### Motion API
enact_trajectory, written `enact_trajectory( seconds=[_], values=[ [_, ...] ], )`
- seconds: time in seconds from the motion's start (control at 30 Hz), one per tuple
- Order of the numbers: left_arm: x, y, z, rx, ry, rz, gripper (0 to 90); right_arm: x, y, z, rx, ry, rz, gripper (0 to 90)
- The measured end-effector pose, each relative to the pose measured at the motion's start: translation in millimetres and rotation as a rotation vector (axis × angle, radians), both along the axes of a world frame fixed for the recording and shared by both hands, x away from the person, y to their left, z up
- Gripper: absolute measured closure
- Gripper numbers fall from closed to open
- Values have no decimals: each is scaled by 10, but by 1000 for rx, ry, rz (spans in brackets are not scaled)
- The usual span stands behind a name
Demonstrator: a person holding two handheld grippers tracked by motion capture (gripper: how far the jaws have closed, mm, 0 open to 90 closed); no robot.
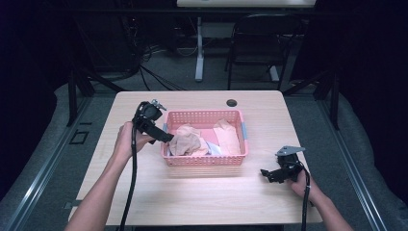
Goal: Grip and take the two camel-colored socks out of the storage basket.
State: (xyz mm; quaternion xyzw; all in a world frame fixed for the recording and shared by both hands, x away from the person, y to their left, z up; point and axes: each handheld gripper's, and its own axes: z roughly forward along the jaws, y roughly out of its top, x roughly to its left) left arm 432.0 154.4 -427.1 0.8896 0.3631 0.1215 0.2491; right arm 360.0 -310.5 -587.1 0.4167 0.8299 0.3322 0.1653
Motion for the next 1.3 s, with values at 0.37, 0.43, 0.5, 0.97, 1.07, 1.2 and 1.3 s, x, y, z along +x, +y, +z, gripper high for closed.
enact_trajectory(
  seconds=[0.37,0.43,0.5,0.97,1.07,1.2,1.3],
  values=[
    [100,-389,-233,40,72,-57,146,0,0,0,0,0,0,0],
    [118,-451,-276,64,89,-69,189,0,0,0,0,0,1,0],
    [130,-477,-298,70,97,-74,236,0,0,0,0,0,0,0],
    [305,-714,-638,155,188,-91,403,-1,-2,0,0,0,3,0],
    [344,-712,-697,168,200,-83,487,-2,-2,1,-1,1,4,0],
    [356,-696,-731,165,204,-66,632,-3,-3,1,-1,1,4,0],
    [356,-672,-741,169,214,-75,766,-2,-5,3,-4,2,6,0]
  ],
)
